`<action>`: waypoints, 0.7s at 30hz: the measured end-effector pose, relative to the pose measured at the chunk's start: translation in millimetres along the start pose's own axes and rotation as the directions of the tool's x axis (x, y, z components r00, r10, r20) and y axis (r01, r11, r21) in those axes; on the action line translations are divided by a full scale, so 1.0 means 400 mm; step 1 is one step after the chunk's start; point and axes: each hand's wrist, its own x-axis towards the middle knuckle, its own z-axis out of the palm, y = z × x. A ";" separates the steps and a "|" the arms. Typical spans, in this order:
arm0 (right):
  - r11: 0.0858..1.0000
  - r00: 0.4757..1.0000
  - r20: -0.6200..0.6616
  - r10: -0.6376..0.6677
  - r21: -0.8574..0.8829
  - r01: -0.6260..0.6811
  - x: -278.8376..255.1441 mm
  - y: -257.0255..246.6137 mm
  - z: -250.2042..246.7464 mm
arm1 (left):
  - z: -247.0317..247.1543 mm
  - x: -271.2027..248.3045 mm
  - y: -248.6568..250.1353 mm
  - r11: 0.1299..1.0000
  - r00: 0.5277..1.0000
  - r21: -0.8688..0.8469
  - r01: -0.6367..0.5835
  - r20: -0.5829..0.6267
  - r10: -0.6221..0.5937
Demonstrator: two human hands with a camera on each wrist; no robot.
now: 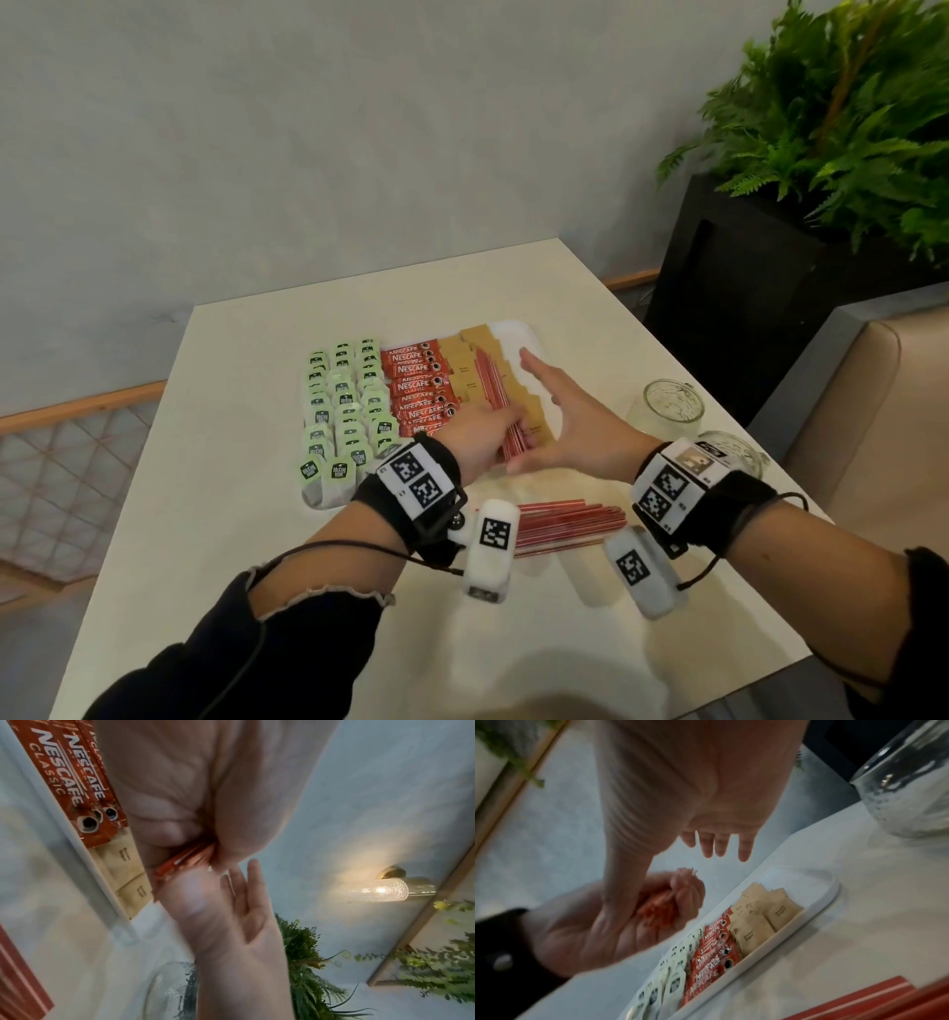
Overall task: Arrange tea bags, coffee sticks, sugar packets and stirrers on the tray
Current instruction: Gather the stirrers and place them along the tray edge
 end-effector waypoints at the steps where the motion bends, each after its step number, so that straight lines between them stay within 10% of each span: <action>1: 0.998 0.998 0.053 -0.030 -0.051 0.033 -0.002 -0.003 0.002 | 0.003 0.001 0.008 0.996 1.000 -0.089 0.007 -0.007 -0.008; 21: 0.973 0.990 -0.126 0.068 0.226 -0.038 0.079 -0.005 -0.032 | -0.017 -0.020 0.013 0.948 0.970 0.305 -0.092 0.243 0.016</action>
